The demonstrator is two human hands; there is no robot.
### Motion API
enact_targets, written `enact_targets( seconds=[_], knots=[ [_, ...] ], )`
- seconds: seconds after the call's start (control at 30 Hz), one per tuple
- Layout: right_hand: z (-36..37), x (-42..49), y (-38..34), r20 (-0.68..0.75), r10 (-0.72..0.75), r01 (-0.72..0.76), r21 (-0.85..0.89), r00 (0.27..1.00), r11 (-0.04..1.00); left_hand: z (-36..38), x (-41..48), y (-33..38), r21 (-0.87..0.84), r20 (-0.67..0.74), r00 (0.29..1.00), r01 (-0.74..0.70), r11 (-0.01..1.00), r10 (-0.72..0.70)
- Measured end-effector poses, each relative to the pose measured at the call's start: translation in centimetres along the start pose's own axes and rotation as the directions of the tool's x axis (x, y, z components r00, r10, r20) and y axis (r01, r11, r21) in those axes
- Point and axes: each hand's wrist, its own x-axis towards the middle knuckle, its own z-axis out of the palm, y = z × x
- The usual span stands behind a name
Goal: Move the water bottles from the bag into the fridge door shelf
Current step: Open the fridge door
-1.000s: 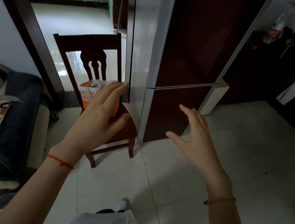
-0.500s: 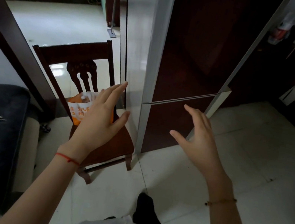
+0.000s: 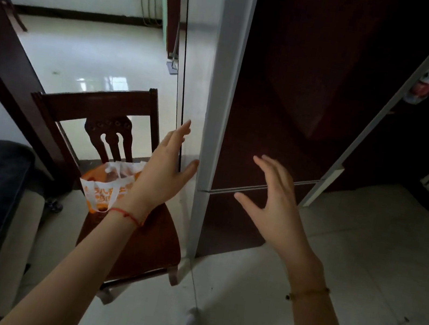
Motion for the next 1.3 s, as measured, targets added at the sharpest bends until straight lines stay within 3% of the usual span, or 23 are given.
enact_targets(
  seconds=[0.47, 0.8, 1.2, 1.3],
  knots=[
    [0.4, 11.1, 0.9, 0.051, -0.185, 0.187, -0.018, 0.981, 0.982, 4.9, 11.0, -1.2, -0.084, -0.116, 0.992, 0.045, 0.995, -0.055],
    [2.8, 15.5, -0.5, 0.016, -0.275, 0.276, -0.055, 0.961, 0.960, 5.8, 13.0, -2.2, -0.168, -0.189, 0.982, -0.063, 0.984, 0.031],
    [3.3, 15.5, -0.8, -0.053, -0.265, 0.260, -0.079, 0.963, 0.962, 4.4, 12.6, -2.2, -0.170, -0.107, 0.993, -0.064, 0.983, 0.046],
    [3.1, 14.4, -1.1, -0.154, -0.268, 0.256, -0.094, 0.951, 0.962, 4.2, 11.4, -2.0, -0.151, -0.094, 0.990, -0.120, 0.981, 0.106]
  ],
)
